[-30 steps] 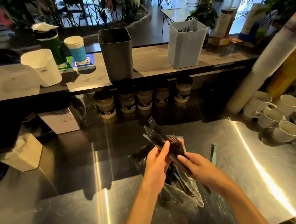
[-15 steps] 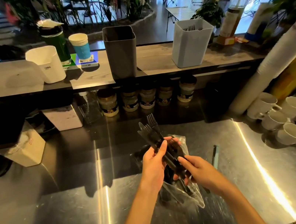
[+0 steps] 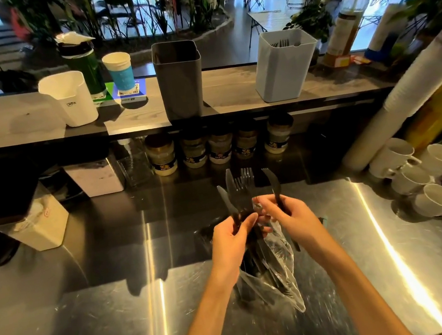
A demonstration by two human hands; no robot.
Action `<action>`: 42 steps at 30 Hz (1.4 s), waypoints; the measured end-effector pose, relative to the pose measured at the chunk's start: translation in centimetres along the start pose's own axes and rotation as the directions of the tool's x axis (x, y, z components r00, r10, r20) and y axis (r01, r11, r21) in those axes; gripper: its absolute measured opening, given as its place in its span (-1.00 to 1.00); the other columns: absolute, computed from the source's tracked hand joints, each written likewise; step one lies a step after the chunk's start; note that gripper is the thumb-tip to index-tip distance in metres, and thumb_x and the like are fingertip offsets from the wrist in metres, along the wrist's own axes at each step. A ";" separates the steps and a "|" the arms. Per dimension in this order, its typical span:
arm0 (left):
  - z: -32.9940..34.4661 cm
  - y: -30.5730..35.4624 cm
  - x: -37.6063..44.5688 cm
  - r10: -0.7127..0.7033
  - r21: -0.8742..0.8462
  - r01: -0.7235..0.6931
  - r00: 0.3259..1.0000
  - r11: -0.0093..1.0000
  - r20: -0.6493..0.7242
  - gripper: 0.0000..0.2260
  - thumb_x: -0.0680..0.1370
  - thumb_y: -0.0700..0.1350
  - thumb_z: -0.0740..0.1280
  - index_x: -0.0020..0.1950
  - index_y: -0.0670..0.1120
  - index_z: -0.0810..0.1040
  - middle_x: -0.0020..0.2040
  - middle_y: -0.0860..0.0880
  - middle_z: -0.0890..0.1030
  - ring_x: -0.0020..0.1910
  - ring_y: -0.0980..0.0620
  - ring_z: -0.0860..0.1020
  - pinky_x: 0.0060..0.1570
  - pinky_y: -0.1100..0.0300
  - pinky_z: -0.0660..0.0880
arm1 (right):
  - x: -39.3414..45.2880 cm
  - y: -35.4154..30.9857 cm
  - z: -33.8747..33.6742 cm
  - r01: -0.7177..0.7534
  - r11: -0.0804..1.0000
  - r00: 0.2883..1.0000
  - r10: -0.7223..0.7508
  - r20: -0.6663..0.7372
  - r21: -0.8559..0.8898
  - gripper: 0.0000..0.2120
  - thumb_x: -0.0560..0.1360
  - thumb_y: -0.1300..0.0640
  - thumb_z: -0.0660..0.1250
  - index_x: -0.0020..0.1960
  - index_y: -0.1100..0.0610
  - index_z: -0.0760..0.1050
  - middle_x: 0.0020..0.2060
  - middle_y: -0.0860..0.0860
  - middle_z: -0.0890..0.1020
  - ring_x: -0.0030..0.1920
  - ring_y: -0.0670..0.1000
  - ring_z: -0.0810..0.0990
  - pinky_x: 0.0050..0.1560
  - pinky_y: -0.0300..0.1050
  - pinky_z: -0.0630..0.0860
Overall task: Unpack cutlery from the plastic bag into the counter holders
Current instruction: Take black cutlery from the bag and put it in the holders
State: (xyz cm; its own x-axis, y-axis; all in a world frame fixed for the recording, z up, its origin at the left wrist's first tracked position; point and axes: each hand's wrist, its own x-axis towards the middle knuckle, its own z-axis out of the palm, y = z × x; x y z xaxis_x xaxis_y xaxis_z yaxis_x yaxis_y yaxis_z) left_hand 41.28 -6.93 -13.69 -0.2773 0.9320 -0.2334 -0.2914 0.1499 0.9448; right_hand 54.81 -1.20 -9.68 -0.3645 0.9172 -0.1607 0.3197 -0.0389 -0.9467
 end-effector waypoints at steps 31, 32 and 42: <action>3.0 6.5 6.2 0.025 0.124 -0.047 0.984 0.991 0.176 -0.75 0.71 -0.11 0.16 0.16 -0.19 0.59 -0.03 -0.15 0.73 -0.01 -0.06 0.71 -0.04 0.14 0.64 | 8.4 -3.8 -4.0 0.132 0.959 0.977 -0.083 -0.199 0.251 -0.71 0.72 0.12 0.11 0.01 0.14 0.58 -0.18 0.02 0.72 -0.05 0.01 0.72 0.14 -0.02 0.60; 3.4 7.4 6.9 0.026 0.111 -0.044 0.987 0.993 0.161 -0.74 0.72 -0.12 0.14 0.15 -0.21 0.57 -0.06 -0.15 0.73 -0.06 -0.04 0.71 -0.10 0.17 0.64 | 9.1 -4.7 -4.7 0.148 0.940 0.974 -0.085 -0.208 0.309 -0.73 0.72 0.14 0.10 0.03 0.15 0.56 -0.24 0.01 0.68 -0.13 0.00 0.70 0.09 -0.06 0.61; 8.5 17.9 15.0 0.082 0.103 -0.095 0.988 0.990 0.129 -0.73 0.74 -0.13 0.07 0.08 -0.21 0.52 -0.33 -0.06 0.48 -0.43 0.06 0.40 -0.42 0.23 0.34 | 17.6 -14.9 -12.8 0.375 0.878 0.904 -0.276 -0.326 0.296 -0.82 0.72 0.20 0.10 0.13 0.20 0.47 -0.31 0.00 0.42 -0.39 -0.07 0.47 -0.30 -0.18 0.48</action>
State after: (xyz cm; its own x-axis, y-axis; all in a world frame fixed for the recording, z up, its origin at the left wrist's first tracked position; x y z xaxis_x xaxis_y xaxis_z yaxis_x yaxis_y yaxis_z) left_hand 39.67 12.54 1.62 -0.1797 0.9759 -0.1240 -0.1681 0.0937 0.9813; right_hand 54.85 20.64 5.20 -0.1323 0.9694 0.2067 -0.1149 0.1921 -0.9746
